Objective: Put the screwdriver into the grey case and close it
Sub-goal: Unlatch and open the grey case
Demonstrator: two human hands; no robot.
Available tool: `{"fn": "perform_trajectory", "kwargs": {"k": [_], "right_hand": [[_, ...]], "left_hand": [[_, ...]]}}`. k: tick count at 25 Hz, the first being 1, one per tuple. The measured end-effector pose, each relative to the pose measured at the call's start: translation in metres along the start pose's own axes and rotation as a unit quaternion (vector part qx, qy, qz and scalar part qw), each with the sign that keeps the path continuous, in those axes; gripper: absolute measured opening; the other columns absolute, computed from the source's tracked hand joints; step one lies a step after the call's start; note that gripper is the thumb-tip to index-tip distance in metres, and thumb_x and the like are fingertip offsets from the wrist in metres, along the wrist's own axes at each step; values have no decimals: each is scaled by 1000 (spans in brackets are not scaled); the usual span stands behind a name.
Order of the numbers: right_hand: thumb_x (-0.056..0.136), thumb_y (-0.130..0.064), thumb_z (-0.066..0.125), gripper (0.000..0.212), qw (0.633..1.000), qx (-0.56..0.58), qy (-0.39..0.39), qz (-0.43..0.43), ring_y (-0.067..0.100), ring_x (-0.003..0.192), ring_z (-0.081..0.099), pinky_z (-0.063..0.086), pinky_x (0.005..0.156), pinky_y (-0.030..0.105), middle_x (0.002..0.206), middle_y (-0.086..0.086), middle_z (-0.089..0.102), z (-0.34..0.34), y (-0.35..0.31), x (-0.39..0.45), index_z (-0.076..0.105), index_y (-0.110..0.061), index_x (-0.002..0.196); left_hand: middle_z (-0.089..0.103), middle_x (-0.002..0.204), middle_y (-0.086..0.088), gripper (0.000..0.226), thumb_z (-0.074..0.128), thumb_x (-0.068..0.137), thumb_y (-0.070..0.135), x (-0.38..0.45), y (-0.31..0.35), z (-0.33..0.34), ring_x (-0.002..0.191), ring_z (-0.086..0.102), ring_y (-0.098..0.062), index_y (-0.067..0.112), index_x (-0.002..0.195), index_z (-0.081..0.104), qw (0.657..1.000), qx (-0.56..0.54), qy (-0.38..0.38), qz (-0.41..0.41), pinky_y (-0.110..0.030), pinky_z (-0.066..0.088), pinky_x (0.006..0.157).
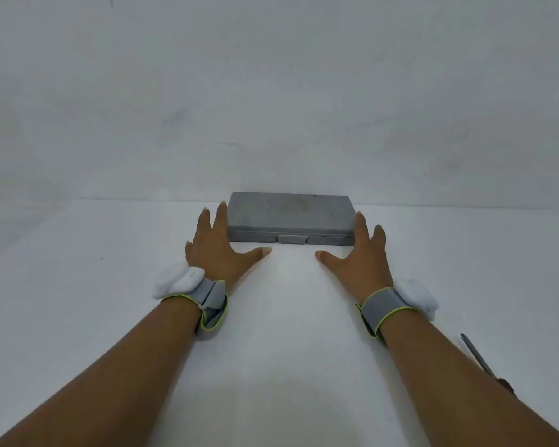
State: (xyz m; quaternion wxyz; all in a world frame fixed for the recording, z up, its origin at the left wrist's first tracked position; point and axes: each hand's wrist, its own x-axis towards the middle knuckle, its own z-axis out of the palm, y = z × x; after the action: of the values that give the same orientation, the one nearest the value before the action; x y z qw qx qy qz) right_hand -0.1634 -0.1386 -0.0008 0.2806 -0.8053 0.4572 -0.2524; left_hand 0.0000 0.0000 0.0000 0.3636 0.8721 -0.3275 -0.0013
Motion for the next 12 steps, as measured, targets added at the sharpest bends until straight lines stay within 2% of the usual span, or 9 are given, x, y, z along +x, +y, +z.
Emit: {"fn": "perform_trajectory", "kwargs": {"k": [5,8,12], "right_hand": [[76,-46,70,96,1000,12,9,-22,34,139,24,26,114,42,156,15,10,9,4,15,8,-28,147],[77,-48,68,88,999,-18,1,-43,34,131,34,32,111,42,148,13,26,10,7,19,19,-25,146],[77,-49,67,82,998,-24,12,-51,32,129,38,35,110,42,144,12,32,11,6,21,27,-23,143]], "left_hand": [[14,157,-6,114,70,58,70,18,-4,12,143,21,-23,29,145,11,1000,0,-30,-3,-53,10,119],[23,154,-4,108,67,58,72,17,-8,15,140,28,-24,28,144,18,998,16,-51,23,-51,19,118],[30,151,-5,100,69,65,64,18,-7,13,136,33,-25,24,144,22,998,10,-39,42,-48,27,116]]}}
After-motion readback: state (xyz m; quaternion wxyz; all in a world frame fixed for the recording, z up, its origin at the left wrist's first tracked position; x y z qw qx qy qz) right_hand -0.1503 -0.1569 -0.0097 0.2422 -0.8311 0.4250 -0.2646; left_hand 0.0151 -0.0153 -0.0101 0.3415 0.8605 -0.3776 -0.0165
